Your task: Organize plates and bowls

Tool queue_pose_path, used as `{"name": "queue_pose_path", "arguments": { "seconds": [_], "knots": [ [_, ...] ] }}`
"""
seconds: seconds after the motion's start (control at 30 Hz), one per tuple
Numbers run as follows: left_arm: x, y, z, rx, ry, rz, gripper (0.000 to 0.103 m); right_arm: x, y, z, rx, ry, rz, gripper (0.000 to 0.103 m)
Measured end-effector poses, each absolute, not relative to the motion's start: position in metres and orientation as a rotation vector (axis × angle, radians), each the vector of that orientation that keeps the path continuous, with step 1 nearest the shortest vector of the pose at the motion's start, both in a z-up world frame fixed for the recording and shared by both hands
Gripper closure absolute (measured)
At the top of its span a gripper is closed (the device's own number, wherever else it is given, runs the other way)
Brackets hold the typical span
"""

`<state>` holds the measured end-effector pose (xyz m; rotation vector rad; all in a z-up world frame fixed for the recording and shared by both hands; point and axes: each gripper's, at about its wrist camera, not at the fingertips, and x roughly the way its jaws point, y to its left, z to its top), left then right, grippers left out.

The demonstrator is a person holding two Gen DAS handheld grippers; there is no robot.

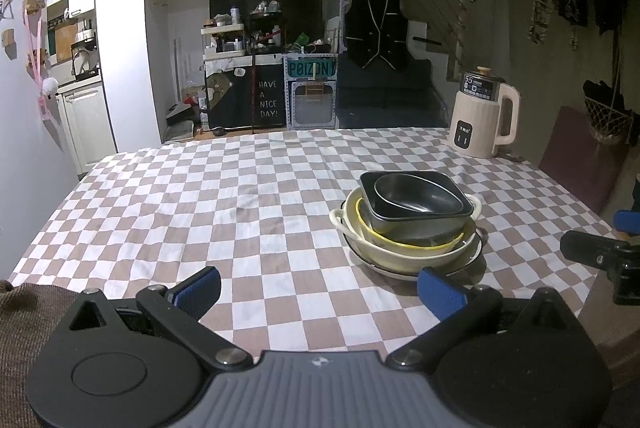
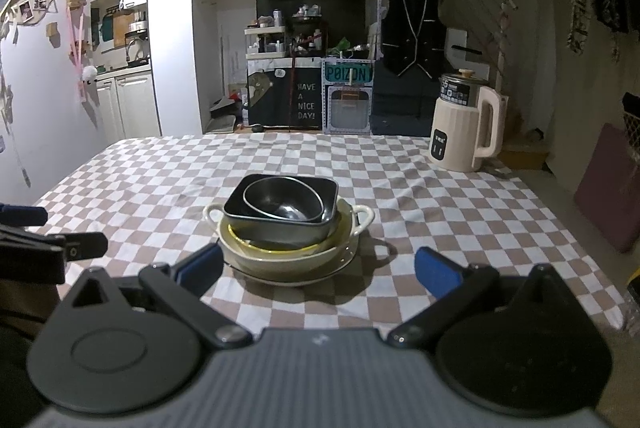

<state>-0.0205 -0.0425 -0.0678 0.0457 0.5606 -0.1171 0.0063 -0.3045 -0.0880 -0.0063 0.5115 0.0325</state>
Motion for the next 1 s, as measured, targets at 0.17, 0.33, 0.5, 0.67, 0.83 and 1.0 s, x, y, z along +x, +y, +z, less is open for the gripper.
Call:
{"name": "queue_pose_path", "arguments": {
  "seconds": [0.17, 0.33, 0.5, 0.67, 0.83, 1.0],
  "knots": [
    [-0.0204, -0.0422, -0.0678, 0.045, 0.561, -0.118, 0.0, 0.0066, -0.3029, -0.0878, -0.004, 0.513, 0.033, 0.001],
    [-0.021, -0.043, -0.068, 0.044, 0.561, -0.12, 0.0, 0.008, -0.3023, -0.088, -0.004, 0.513, 0.035, 0.001],
    [-0.0209, -0.0427, -0.0681, 0.044, 0.561, -0.119, 0.0, 0.0079, -0.3018, -0.0881, -0.003, 0.513, 0.035, 0.001],
    [-0.0207, -0.0424, -0.068, 0.044, 0.561, -0.12, 0.0, 0.0076, -0.3019, -0.0882, -0.003, 0.513, 0.034, 0.001],
    [-0.0209, -0.0428, -0.0682, 0.043, 0.562, -0.119, 0.0, 0.0078, -0.3012, -0.0882, -0.002, 0.513, 0.033, 0.001],
    [-0.0207, -0.0423, -0.0681, 0.043, 0.561, -0.119, 0.0, 0.0073, -0.3013, -0.0881, -0.002, 0.513, 0.033, 0.001]
  ]
}}
